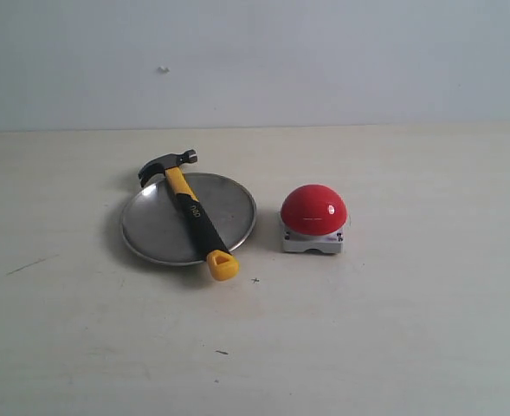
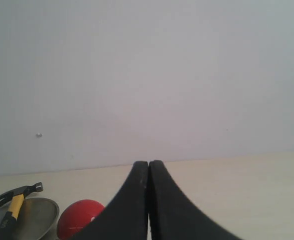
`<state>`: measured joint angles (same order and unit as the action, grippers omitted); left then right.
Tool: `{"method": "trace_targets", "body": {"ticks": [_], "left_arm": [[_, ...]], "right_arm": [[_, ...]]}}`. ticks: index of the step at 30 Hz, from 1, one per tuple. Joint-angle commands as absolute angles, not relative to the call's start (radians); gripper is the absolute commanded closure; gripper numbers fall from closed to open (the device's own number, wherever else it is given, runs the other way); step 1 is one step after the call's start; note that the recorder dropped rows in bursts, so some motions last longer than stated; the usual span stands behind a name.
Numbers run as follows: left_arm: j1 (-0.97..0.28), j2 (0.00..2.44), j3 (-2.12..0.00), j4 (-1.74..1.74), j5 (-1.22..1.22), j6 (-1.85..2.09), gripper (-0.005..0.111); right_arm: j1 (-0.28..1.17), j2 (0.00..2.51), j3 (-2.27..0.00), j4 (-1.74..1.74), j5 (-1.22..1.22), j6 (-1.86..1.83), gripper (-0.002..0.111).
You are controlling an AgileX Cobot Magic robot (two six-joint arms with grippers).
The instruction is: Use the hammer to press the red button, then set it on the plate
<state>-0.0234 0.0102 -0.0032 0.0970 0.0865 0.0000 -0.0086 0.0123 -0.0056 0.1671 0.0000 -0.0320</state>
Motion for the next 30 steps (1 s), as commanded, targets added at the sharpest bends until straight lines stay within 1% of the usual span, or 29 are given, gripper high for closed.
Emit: {"method": "trace_targets", "body": {"ticks": [1, 30], "left_arm": [[-0.023, 0.012, 0.000, 0.097, 0.089, -0.012, 0.107], [-0.023, 0.012, 0.000, 0.097, 0.089, -0.012, 0.107]], "right_arm": [[-0.014, 0.016, 0.000, -0.126, 0.007, 0.250, 0.108], [-0.014, 0.016, 0.000, -0.129, 0.009, 0.235, 0.108]]}}
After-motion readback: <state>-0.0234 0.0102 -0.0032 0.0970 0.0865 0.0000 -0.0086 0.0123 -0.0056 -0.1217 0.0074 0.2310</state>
